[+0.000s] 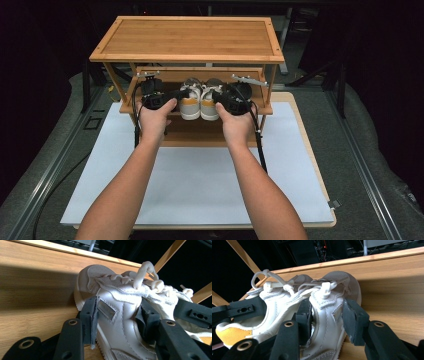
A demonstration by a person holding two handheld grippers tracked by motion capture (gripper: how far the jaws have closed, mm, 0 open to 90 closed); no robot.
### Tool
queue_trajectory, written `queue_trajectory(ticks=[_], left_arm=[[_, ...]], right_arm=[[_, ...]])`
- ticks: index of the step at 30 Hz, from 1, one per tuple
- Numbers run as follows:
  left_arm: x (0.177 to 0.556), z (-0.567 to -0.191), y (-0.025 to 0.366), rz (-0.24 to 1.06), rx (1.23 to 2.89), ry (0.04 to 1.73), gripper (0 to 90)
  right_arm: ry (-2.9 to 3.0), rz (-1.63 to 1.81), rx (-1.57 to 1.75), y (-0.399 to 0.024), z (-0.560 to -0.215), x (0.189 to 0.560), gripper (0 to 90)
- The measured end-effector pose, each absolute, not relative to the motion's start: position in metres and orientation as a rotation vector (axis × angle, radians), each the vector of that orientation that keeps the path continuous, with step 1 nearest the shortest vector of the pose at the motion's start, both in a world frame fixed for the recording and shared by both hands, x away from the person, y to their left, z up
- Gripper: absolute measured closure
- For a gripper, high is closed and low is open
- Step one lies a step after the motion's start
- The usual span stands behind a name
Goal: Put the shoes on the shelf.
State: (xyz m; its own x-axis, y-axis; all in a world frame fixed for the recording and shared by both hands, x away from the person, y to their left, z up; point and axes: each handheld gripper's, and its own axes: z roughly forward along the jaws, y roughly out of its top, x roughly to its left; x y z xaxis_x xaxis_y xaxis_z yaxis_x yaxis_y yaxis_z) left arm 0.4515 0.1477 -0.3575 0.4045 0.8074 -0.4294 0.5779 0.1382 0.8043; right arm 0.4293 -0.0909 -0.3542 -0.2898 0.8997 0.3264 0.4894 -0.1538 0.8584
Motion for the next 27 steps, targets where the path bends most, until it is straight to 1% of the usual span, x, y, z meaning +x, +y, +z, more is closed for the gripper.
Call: queue_trajectory(ticks=[4,10,17,18,27], left_arm=[[0.453,-0.357,0.147,0.245,1.541,1.29,55.4],[0.456,-0.354,0.148,0.245,1.574,1.306,49.7],[0.455,-0.353,0.148,0.254,1.584,1.319,49.0],[0.456,-0.353,0.148,0.253,1.579,1.326,47.5],[0.459,-0.352,0.148,0.228,1.58,1.329,46.3]], right_arm=[[1.743,1.415,1.574,-0.091,-0.352,0.43,58.9],[1.753,1.397,1.571,-0.093,-0.349,0.431,56.5],[1.759,1.387,1.566,-0.095,-0.347,0.43,55.4],[1.762,1.382,1.561,-0.095,-0.346,0.429,55.4],[1.769,1.375,1.551,-0.096,-0.343,0.425,55.7]])
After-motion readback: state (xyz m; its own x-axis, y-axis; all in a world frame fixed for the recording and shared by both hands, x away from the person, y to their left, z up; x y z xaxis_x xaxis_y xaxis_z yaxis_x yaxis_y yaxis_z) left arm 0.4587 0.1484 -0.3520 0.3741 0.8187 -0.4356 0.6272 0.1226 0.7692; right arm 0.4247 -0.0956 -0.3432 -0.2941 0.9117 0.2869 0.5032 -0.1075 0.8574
